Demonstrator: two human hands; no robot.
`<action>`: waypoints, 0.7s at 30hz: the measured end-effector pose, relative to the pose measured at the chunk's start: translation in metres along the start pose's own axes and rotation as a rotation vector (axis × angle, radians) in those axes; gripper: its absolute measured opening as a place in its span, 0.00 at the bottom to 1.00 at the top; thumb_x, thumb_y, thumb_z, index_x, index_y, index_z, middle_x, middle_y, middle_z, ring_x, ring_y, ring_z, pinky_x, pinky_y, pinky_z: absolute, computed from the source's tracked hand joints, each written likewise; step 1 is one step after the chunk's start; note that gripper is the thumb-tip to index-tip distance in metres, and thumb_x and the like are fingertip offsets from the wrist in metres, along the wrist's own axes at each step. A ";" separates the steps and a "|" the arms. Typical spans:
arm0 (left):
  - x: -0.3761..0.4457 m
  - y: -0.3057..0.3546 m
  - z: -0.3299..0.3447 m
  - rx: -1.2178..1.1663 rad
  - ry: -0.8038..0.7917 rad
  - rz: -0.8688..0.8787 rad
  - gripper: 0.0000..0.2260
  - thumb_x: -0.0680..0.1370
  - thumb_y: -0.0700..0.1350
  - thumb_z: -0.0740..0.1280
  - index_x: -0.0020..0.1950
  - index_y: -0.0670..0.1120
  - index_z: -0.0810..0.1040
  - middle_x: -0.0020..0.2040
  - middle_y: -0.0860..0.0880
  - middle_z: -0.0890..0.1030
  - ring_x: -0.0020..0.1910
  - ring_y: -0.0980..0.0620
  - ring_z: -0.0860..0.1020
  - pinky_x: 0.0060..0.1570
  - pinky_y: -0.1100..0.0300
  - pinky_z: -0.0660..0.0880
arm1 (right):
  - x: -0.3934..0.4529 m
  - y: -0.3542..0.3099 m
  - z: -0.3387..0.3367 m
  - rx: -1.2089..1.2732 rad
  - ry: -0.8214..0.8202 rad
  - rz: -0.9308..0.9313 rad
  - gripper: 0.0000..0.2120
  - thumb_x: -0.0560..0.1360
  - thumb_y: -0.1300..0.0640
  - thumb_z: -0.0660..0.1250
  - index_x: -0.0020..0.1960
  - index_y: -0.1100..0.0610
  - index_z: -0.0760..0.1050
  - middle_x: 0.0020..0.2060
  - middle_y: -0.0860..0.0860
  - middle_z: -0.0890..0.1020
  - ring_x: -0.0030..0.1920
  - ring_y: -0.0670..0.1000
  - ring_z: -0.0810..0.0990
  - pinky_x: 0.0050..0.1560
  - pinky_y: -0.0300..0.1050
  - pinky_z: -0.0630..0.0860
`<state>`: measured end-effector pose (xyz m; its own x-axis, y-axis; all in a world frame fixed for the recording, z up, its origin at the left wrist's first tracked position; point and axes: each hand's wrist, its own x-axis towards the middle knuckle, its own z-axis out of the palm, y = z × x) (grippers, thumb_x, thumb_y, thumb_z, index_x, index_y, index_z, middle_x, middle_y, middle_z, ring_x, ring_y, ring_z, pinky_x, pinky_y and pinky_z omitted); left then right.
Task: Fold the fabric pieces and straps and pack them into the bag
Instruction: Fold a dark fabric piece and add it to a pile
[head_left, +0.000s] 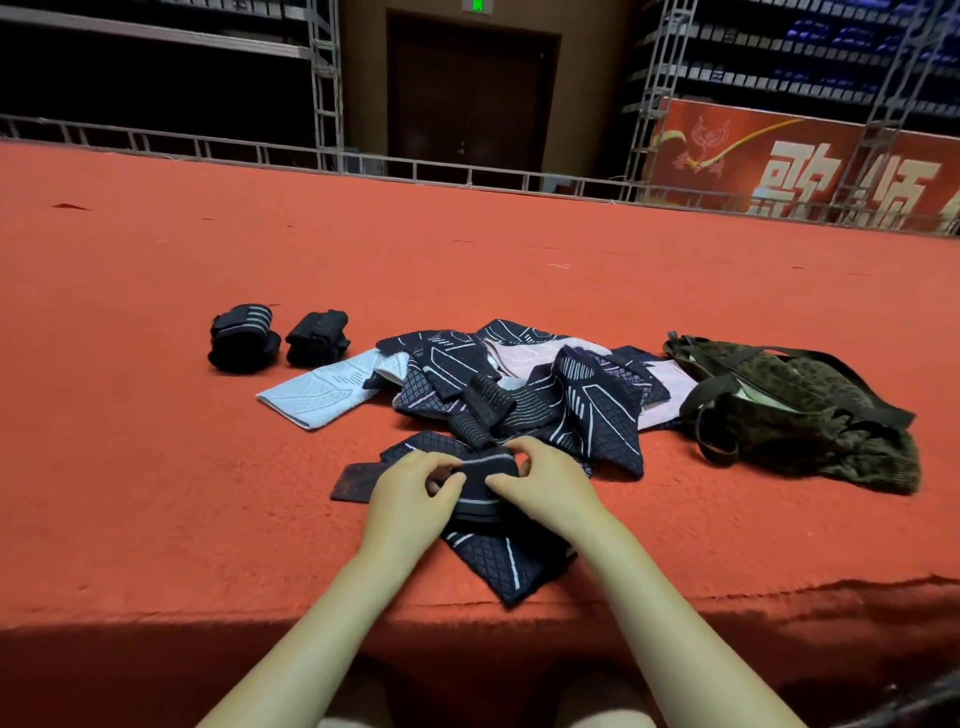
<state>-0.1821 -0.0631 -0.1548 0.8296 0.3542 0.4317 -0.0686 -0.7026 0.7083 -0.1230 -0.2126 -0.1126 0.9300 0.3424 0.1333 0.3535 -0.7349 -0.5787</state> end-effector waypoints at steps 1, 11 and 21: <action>-0.001 -0.001 -0.001 -0.023 0.009 0.015 0.06 0.73 0.43 0.71 0.49 0.50 0.82 0.45 0.56 0.81 0.39 0.59 0.76 0.47 0.68 0.71 | 0.000 -0.005 0.002 0.067 0.055 0.009 0.18 0.69 0.50 0.69 0.58 0.48 0.75 0.39 0.43 0.76 0.45 0.46 0.77 0.45 0.39 0.68; -0.001 0.004 -0.007 -0.458 -0.019 -0.112 0.14 0.81 0.41 0.57 0.47 0.55 0.79 0.44 0.62 0.82 0.46 0.65 0.78 0.49 0.69 0.72 | -0.010 -0.013 0.053 0.789 0.236 -0.145 0.14 0.74 0.54 0.66 0.59 0.48 0.77 0.51 0.50 0.77 0.49 0.39 0.75 0.49 0.28 0.69; 0.006 -0.014 -0.003 0.081 0.033 -0.235 0.17 0.80 0.49 0.52 0.53 0.51 0.81 0.58 0.54 0.77 0.60 0.51 0.65 0.61 0.57 0.58 | -0.001 -0.011 0.069 0.274 0.136 -0.199 0.18 0.75 0.52 0.68 0.64 0.48 0.73 0.57 0.45 0.73 0.61 0.46 0.66 0.66 0.40 0.64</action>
<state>-0.1780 -0.0493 -0.1599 0.7987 0.5329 0.2793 0.1697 -0.6449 0.7452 -0.1344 -0.1646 -0.1616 0.8569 0.3688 0.3602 0.5063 -0.4709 -0.7224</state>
